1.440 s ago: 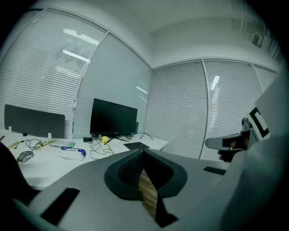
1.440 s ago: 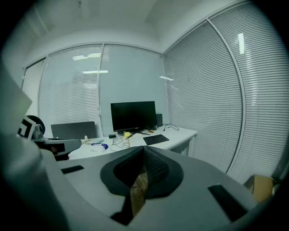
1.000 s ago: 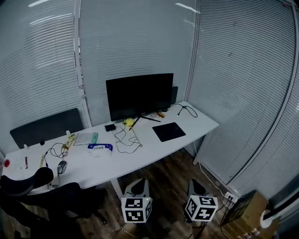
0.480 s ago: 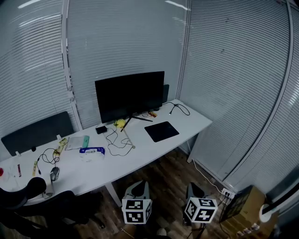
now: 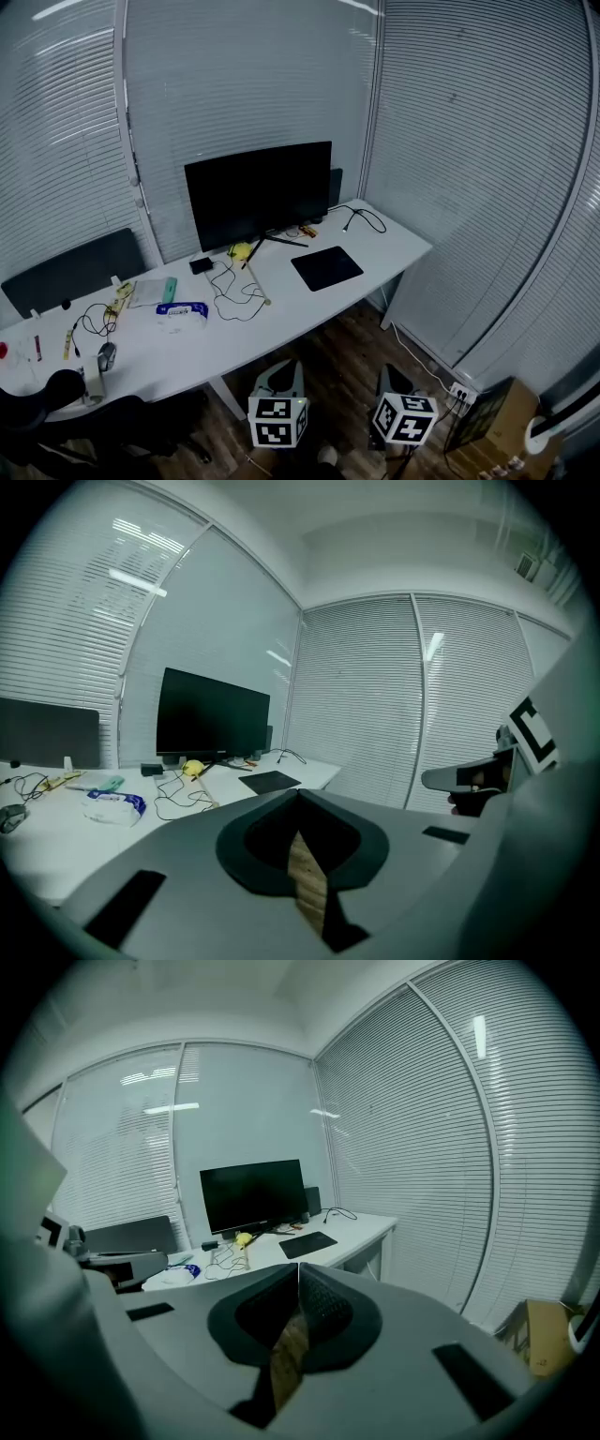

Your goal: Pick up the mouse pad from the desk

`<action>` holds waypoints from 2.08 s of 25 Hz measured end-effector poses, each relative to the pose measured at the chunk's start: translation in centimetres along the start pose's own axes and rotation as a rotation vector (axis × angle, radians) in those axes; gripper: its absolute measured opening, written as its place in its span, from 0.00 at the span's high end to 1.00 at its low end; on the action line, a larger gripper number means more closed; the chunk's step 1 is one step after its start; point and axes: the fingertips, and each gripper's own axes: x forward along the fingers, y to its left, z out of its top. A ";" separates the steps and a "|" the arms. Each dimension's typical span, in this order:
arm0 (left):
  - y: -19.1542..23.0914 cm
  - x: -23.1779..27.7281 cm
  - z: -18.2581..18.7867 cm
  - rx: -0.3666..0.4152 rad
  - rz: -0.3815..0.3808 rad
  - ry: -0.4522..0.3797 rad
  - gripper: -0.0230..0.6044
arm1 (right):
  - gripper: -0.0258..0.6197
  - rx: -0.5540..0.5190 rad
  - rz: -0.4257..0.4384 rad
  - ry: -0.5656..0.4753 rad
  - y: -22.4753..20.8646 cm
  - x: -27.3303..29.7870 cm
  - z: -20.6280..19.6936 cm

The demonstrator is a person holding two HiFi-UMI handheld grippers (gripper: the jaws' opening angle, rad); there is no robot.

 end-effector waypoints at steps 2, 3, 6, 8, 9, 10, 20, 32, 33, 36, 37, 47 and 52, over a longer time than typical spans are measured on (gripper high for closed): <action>0.1 1.1 0.4 -0.001 0.007 -0.003 0.94 | 0.91 -0.002 0.003 -0.001 -0.5 1.0 0.5; 0.2 1.7 0.6 0.000 0.010 -0.004 0.94 | 0.91 -0.001 0.006 -0.001 -0.7 1.5 0.7; -0.1 3.8 1.4 0.004 0.013 -0.006 0.94 | 0.91 -0.005 0.012 0.003 -1.7 3.5 1.7; -0.2 5.3 1.9 0.008 0.014 -0.009 0.94 | 0.91 -0.007 0.017 0.003 -2.4 4.9 2.5; -0.2 6.0 2.3 0.012 0.015 -0.011 0.94 | 0.91 -0.006 0.020 0.000 -2.6 5.5 2.9; -0.2 6.7 2.6 0.016 0.017 -0.015 0.94 | 0.91 -0.007 0.024 -0.002 -2.8 6.1 3.2; -1.2 12.2 3.8 0.024 0.046 0.001 0.94 | 0.91 -0.008 0.063 0.020 -5.8 10.9 5.3; -0.6 16.8 4.8 0.010 0.108 0.007 0.94 | 0.91 -0.024 0.130 0.035 -7.5 15.8 7.5; -0.6 17.1 4.8 0.009 0.112 0.007 0.94 | 0.91 -0.027 0.133 0.036 -7.7 16.2 7.6; -0.3 18.1 4.7 0.000 0.124 0.008 0.94 | 0.91 -0.036 0.142 0.038 -8.1 17.2 8.1; -0.2 18.5 4.7 -0.004 0.126 0.010 0.94 | 0.91 -0.038 0.144 0.039 -8.2 17.6 8.2; -0.5 21.6 3.9 -0.016 0.121 0.034 0.94 | 0.91 -0.044 0.139 0.058 -9.8 20.1 8.4; -0.9 23.1 3.4 -0.026 0.110 0.054 0.94 | 0.91 -0.044 0.124 0.088 -10.8 21.1 7.8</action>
